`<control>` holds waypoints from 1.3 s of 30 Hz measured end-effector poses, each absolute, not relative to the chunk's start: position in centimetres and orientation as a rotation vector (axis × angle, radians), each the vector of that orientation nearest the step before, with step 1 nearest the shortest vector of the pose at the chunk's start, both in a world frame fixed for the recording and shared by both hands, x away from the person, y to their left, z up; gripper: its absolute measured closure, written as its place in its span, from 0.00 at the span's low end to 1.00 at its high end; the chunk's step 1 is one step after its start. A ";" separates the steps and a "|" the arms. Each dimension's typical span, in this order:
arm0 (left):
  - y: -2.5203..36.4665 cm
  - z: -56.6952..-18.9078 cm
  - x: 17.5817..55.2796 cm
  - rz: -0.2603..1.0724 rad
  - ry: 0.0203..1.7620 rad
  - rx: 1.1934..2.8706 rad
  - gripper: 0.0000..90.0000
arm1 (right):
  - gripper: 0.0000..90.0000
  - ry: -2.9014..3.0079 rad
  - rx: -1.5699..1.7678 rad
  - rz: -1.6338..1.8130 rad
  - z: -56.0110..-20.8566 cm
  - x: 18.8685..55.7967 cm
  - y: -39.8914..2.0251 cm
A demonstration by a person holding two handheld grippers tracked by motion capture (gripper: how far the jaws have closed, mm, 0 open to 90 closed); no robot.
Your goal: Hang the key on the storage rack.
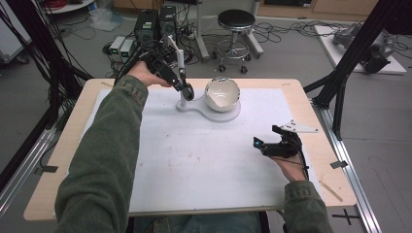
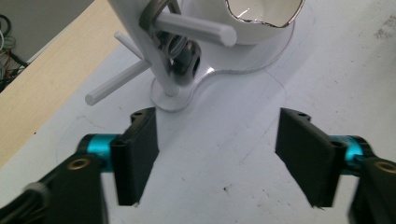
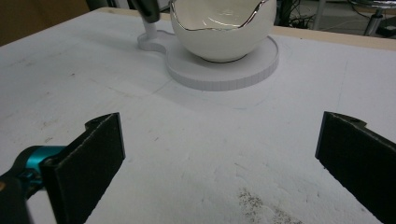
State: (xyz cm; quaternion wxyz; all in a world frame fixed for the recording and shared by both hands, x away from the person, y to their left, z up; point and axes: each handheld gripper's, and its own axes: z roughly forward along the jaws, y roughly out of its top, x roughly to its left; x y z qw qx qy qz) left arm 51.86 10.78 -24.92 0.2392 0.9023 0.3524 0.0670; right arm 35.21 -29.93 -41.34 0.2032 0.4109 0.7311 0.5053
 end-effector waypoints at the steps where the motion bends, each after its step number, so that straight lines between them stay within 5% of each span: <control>1: 10.7 -25.0 51.8 0.178 0.962 2.466 0.27 | 0.00 2.043 1.146 1.408 -41.4 35.2 -29.9; 5: 10.7 -25.0 51.4 0.172 0.936 2.458 0.12 | 0.00 2.049 1.143 1.406 -41.4 35.2 -29.9; 11: 10.7 -25.3 50.6 0.169 0.957 2.427 0.03 | 0.00 2.041 1.146 1.401 -41.3 35.2 -29.9; 39: 15.1 -28.5 45.5 0.211 0.971 2.298 0.02 | 0.00 2.048 1.146 1.377 -41.3 35.0 -29.6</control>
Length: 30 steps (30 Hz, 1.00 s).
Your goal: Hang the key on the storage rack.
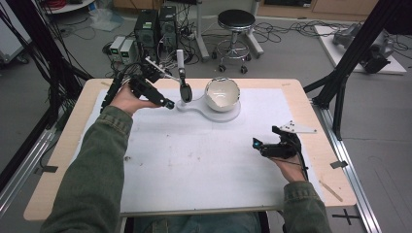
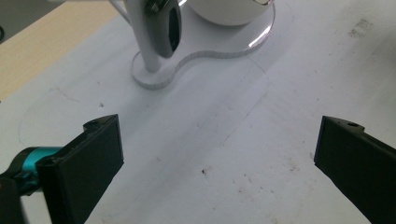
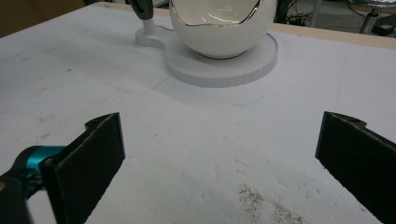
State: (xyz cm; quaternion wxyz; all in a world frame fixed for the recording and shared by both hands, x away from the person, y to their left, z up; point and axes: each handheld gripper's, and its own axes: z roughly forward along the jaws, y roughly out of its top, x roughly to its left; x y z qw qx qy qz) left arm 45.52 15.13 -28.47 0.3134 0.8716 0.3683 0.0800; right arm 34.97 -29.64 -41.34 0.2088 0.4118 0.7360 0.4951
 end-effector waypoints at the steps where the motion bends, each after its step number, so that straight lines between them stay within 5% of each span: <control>1: 15.3 -28.7 45.3 0.202 0.970 2.291 0.02 | 0.00 2.050 1.146 1.377 -41.3 35.0 -29.6; 30: 18.7 -33.8 37.9 0.329 0.946 2.222 0.02 | 0.00 2.056 1.173 1.389 -41.4 35.0 -29.7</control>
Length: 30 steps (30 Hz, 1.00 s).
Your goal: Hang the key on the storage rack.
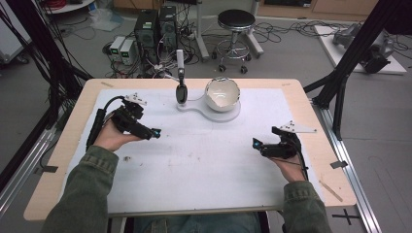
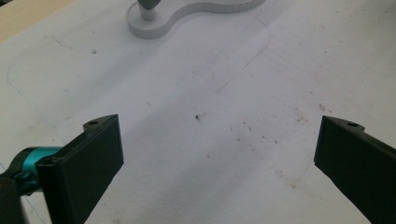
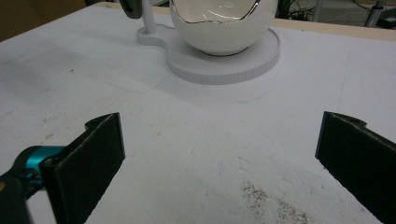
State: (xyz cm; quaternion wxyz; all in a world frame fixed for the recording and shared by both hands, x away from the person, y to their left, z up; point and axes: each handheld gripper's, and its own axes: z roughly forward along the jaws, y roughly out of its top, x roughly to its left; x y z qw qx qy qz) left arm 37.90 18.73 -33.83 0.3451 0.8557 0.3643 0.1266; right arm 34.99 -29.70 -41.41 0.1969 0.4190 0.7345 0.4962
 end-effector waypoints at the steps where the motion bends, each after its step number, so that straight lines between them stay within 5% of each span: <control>1: 18.8 -34.0 37.7 0.342 0.948 2.219 0.02 | 0.00 2.057 1.175 1.390 -41.4 35.0 -29.7; 15: 22.2 -37.3 35.0 0.539 1.009 2.030 0.02 | 0.00 2.063 1.173 1.375 -41.5 35.0 -29.7; 30: 25.2 -39.5 32.1 0.573 1.073 1.925 0.02 | 0.00 2.068 1.169 1.366 -41.6 35.1 -29.6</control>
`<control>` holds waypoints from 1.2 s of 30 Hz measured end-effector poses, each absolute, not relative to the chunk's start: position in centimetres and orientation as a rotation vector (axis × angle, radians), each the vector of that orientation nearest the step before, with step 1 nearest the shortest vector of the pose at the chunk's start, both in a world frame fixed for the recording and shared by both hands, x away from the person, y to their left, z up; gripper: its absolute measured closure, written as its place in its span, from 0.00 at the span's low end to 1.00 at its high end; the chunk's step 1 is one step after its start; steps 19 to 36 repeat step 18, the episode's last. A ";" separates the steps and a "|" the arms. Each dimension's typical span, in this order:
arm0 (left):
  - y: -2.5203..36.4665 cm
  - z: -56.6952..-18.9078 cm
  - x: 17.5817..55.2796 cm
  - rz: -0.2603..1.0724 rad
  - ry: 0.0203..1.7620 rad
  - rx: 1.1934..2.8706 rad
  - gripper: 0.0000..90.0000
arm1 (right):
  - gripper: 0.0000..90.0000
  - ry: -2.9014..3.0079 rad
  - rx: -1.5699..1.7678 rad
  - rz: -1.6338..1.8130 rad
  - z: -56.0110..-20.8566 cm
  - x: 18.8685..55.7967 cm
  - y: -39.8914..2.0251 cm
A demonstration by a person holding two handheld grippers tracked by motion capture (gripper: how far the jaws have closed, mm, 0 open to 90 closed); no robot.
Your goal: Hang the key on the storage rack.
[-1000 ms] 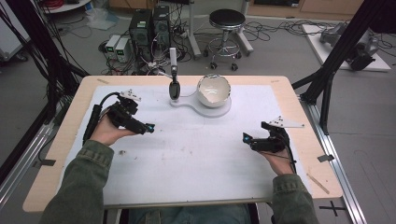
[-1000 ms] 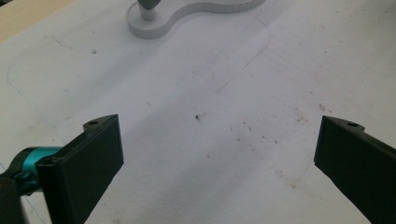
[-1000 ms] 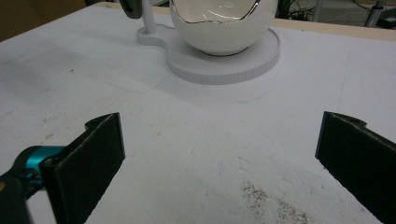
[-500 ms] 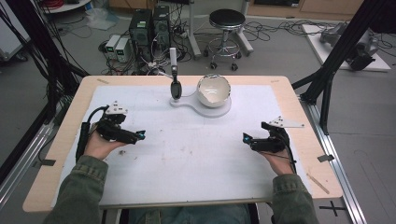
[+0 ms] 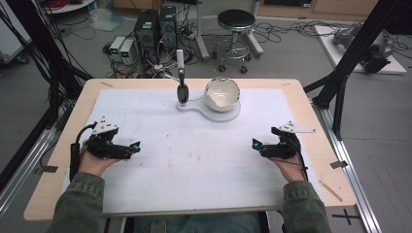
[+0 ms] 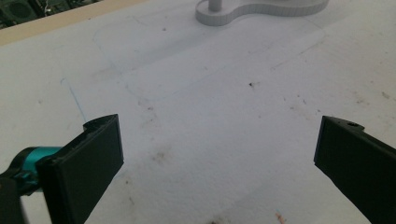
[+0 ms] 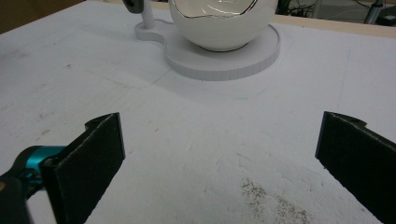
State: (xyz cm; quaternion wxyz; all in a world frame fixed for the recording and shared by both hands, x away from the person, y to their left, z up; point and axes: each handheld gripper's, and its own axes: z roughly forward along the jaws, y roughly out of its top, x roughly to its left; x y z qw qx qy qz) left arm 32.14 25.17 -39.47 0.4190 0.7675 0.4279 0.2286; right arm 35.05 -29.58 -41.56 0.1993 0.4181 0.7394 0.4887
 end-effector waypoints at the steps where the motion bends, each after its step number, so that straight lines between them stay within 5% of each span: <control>1: 25.4 -39.7 31.9 0.571 1.078 1.922 0.02 | 0.00 2.067 1.168 1.366 -41.6 35.1 -29.6; 36: 26.8 -41.7 30.1 0.601 1.122 1.882 0.02 | 0.00 2.086 1.162 1.354 -41.7 34.7 -29.2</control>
